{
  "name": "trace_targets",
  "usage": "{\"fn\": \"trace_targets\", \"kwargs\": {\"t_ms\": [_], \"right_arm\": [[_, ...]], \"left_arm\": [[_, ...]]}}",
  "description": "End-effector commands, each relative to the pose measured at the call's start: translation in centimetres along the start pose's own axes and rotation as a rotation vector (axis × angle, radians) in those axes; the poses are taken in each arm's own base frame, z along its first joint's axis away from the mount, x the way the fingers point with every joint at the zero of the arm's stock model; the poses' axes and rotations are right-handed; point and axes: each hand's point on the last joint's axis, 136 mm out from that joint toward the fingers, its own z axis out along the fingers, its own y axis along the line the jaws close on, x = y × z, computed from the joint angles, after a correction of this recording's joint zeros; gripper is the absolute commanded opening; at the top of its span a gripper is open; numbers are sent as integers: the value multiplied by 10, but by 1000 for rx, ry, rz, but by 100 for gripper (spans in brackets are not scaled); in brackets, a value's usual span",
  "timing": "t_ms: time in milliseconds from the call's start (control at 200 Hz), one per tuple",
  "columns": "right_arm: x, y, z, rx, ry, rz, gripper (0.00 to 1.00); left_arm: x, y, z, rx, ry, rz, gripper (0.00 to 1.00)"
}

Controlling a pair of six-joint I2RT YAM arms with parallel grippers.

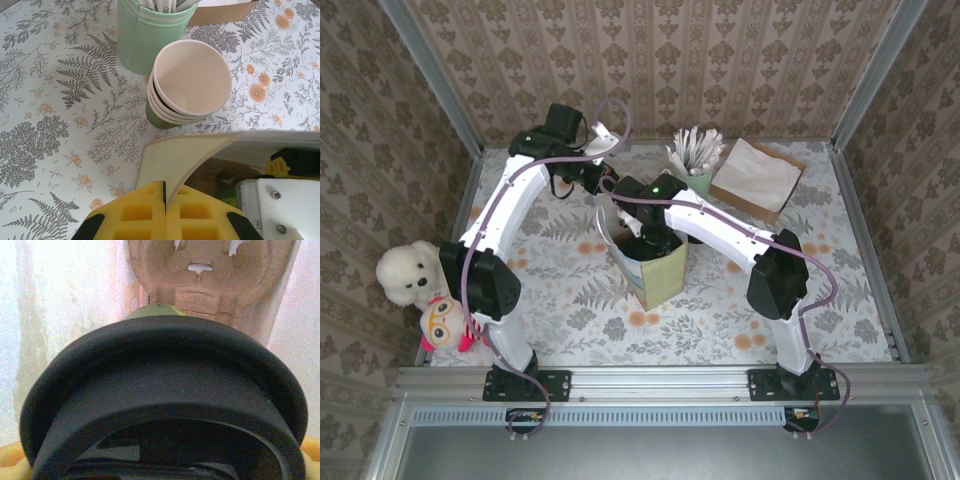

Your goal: Pack the takeout coffee

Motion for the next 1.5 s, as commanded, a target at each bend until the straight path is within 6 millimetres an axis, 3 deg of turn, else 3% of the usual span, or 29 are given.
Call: {"fn": "trace_targets", "kwargs": {"t_ms": [0, 235, 520, 765, 1135, 1495], "right_arm": [[30, 5, 4, 9, 104, -7, 66], [37, 14, 2, -47, 135, 4, 66], [4, -8, 10, 79, 55, 77, 66], [-3, -10, 28, 102, 76, 72, 66], [20, -13, 39, 98, 134, 53, 65], [33, -10, 23, 73, 125, 57, 65]], "left_arm": [[-18, 0, -21, -20, -93, 9, 0], [-20, 0, -21, -20, -104, 2, 0], [-21, -11, -19, 27, -119, -2, 0], [-18, -16, -16, 48, -111, 6, 0], [-18, -9, -19, 8, -106, 7, 0], [-20, -4, -20, -10, -114, -11, 0]]}}
